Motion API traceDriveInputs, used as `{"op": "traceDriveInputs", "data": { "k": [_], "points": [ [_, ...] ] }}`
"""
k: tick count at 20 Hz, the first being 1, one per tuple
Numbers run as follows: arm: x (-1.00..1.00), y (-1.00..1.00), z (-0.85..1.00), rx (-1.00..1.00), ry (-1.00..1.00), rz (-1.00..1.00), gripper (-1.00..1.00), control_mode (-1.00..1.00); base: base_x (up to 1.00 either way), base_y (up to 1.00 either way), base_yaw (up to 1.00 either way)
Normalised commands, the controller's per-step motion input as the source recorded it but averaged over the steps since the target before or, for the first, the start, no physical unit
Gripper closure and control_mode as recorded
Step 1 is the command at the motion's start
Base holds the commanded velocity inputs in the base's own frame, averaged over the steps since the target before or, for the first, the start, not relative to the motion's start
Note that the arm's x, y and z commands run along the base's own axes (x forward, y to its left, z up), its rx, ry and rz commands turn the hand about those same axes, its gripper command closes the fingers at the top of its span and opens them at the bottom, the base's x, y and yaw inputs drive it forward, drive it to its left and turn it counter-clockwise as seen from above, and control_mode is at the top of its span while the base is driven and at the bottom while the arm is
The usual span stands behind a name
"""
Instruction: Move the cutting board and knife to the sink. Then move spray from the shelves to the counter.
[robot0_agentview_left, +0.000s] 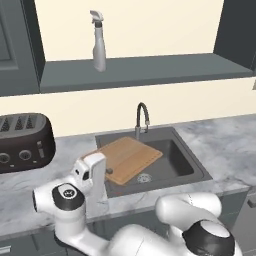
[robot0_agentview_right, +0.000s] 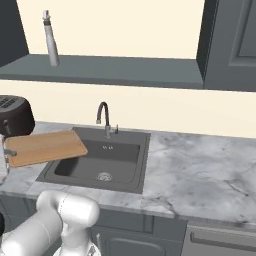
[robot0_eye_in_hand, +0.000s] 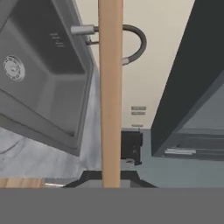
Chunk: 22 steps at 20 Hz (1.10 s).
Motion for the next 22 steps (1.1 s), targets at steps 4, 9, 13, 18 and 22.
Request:
{"op": "traceDriveInputs", "data": {
  "k": [4,9,13,18,22],
  "points": [
    [0.58,-0.07,-0.13,0.00,0.02,-0.19,1.00,-1.00,0.00,0.00,0.00],
    [0.44,-0.03,-0.16,0.00,0.00,-0.15,1.00,-1.00,0.00,0.00,0.00],
    [0.42,-0.06,-0.14,0.02,0.00,-0.07,1.00,-1.00,0.00,0.00,0.00],
    [0.39,-0.15,-0.13,0.06,0.00,0.00,1.00,-1.00,0.00,0.00,0.00],
    [0.28,-0.17,-0.19,0.05,0.00,0.00,1.00,-1.00,0.00,0.00,0.00]
  ]
}}
